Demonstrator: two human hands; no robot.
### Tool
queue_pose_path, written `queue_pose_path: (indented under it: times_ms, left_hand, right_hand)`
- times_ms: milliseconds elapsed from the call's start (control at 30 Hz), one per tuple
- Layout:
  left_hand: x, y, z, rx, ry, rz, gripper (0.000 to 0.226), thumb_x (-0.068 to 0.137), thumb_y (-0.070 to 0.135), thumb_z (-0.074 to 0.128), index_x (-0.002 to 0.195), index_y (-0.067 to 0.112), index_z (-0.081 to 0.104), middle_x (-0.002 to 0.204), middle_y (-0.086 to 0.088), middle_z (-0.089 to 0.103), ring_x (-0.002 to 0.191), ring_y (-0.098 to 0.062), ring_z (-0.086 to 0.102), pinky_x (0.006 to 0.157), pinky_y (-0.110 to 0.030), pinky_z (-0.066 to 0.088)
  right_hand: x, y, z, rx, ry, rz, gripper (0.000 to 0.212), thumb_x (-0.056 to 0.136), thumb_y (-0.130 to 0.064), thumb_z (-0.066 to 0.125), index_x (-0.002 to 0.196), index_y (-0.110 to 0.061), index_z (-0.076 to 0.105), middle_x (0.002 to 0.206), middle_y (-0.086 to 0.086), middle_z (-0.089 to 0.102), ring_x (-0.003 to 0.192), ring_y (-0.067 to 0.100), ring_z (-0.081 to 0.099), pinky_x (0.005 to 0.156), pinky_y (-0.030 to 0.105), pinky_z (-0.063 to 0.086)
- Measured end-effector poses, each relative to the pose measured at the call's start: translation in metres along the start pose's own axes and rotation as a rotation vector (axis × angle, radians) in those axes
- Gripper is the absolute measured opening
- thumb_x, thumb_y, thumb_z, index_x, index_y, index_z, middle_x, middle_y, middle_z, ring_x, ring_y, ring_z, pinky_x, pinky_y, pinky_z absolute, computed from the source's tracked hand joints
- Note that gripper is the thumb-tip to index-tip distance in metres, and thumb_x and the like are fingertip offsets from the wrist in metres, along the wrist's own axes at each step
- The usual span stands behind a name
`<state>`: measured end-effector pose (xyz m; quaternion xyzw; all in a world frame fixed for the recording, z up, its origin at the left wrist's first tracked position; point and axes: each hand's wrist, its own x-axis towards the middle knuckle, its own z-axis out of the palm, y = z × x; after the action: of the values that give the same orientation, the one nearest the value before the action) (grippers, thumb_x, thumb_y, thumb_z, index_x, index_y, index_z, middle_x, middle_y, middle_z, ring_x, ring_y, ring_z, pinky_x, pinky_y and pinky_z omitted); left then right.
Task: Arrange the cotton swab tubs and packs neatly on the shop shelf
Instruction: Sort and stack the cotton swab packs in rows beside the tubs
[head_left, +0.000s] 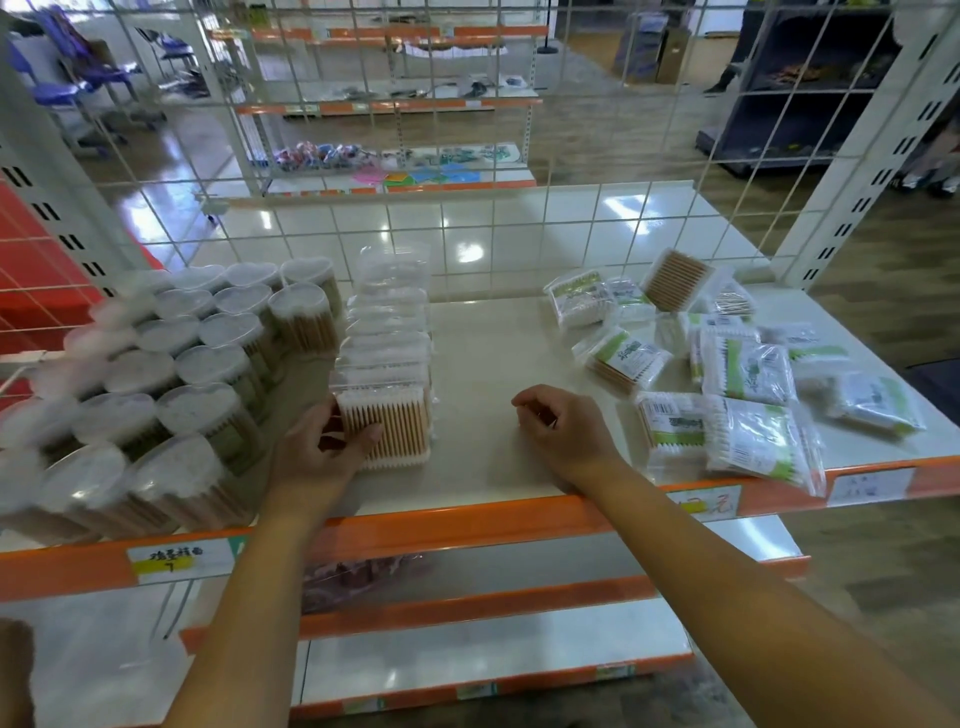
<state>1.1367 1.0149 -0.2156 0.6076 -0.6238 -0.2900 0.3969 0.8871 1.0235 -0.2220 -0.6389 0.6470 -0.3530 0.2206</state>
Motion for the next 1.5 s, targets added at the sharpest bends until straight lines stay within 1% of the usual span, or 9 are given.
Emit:
queue_pose_path:
  times_ms: [200, 300, 400, 700, 900, 967, 1133, 1267, 1500]
  left_hand:
    - [-0.002, -0.001, 0.002, 0.043, 0.009, 0.012, 0.033, 0.079, 0.032, 0.070, 0.105, 0.014, 0.062, 0.098, -0.003, 0.062, 0.090, -0.024, 0.062, 0.074, -0.032, 0.048]
    - [-0.003, -0.003, 0.001, 0.010, -0.002, 0.023, 0.064, 0.072, 0.052, 0.072, 0.124, 0.021, 0.051, 0.108, 0.001, 0.061, 0.098, -0.024, 0.061, 0.084, -0.042, 0.051]
    - [-0.004, -0.002, 0.002, -0.006, -0.001, 0.005, 0.080, 0.075, 0.046, 0.071, 0.142, 0.031, 0.030, 0.126, -0.003, 0.054, 0.110, -0.027, 0.056, 0.092, -0.049, 0.048]
    - [-0.002, -0.001, 0.004, 0.017, 0.055, 0.055, 0.087, 0.071, 0.042, 0.070, 0.144, 0.029, 0.023, 0.141, -0.004, 0.039, 0.125, -0.027, 0.042, 0.097, -0.056, 0.042]
    - [-0.014, 0.012, 0.006, 0.028, 0.321, 0.099, 0.075, 0.081, 0.032, 0.069, 0.142, 0.028, 0.027, 0.146, -0.006, 0.036, 0.133, -0.018, 0.031, 0.110, -0.035, 0.029]
    - [-0.018, 0.026, 0.013, -0.003, 0.432, 0.271, 0.056, 0.081, 0.035, 0.060, 0.133, 0.022, 0.043, 0.134, -0.005, 0.047, 0.121, -0.013, 0.040, 0.103, -0.017, 0.031]
    - [-0.008, 0.077, 0.056, -0.289, 0.412, 0.395, 0.021, 0.085, 0.028, 0.052, 0.102, 0.039, 0.059, 0.096, 0.028, 0.055, 0.082, -0.004, 0.054, 0.068, -0.025, 0.046]
    - [0.009, 0.112, 0.095, -0.292, 0.323, 0.436, 0.023, 0.087, 0.014, 0.050, 0.107, 0.018, 0.060, 0.091, 0.008, 0.059, 0.080, 0.001, 0.053, 0.066, -0.010, 0.044]
    - [0.052, 0.140, 0.168, -0.194, -0.047, -0.257, 0.054, 0.083, 0.021, 0.060, 0.132, 0.007, 0.043, 0.109, -0.008, 0.061, 0.098, -0.024, 0.059, 0.077, -0.024, 0.046]
  right_hand:
    - [0.000, -0.001, 0.000, -0.003, -0.006, 0.005, 0.021, 0.088, -0.007, 0.054, 0.103, -0.009, 0.068, 0.093, 0.004, 0.068, 0.075, 0.011, 0.055, 0.075, 0.022, 0.046]
    - [0.000, -0.001, 0.000, -0.012, -0.010, 0.004, 0.021, 0.088, -0.006, 0.054, 0.104, -0.009, 0.068, 0.094, 0.005, 0.068, 0.076, 0.011, 0.056, 0.074, 0.022, 0.045]
    - [0.001, -0.001, 0.000, -0.013, -0.011, 0.007, 0.022, 0.088, -0.006, 0.053, 0.104, -0.009, 0.068, 0.093, 0.005, 0.068, 0.075, 0.012, 0.055, 0.074, 0.021, 0.044]
    - [0.000, 0.000, 0.000, -0.029, -0.022, 0.003, 0.023, 0.088, -0.005, 0.052, 0.105, -0.009, 0.068, 0.100, 0.005, 0.068, 0.083, 0.014, 0.058, 0.081, 0.027, 0.048]
    - [0.000, -0.003, -0.002, -0.001, 0.005, -0.003, 0.022, 0.088, -0.005, 0.053, 0.103, -0.009, 0.068, 0.097, 0.004, 0.069, 0.077, 0.011, 0.057, 0.076, 0.021, 0.047]
    - [0.000, -0.007, -0.009, 0.007, 0.054, -0.041, 0.021, 0.087, -0.003, 0.054, 0.100, -0.008, 0.069, 0.094, 0.003, 0.069, 0.076, 0.010, 0.057, 0.071, 0.014, 0.046]
    - [0.020, -0.014, -0.045, -0.016, 0.214, -0.138, 0.019, 0.085, -0.002, 0.056, 0.097, -0.007, 0.070, 0.092, 0.003, 0.069, 0.075, 0.007, 0.056, 0.067, 0.007, 0.039]
    - [0.040, -0.007, -0.077, -0.094, 0.300, -0.141, 0.020, 0.083, -0.002, 0.055, 0.095, -0.006, 0.071, 0.092, 0.008, 0.071, 0.081, 0.017, 0.062, 0.070, 0.018, 0.043]
    - [0.060, 0.022, -0.110, -0.266, 0.277, 0.011, 0.025, 0.087, -0.008, 0.049, 0.104, -0.010, 0.067, 0.105, 0.009, 0.068, 0.095, 0.025, 0.061, 0.079, 0.030, 0.047]
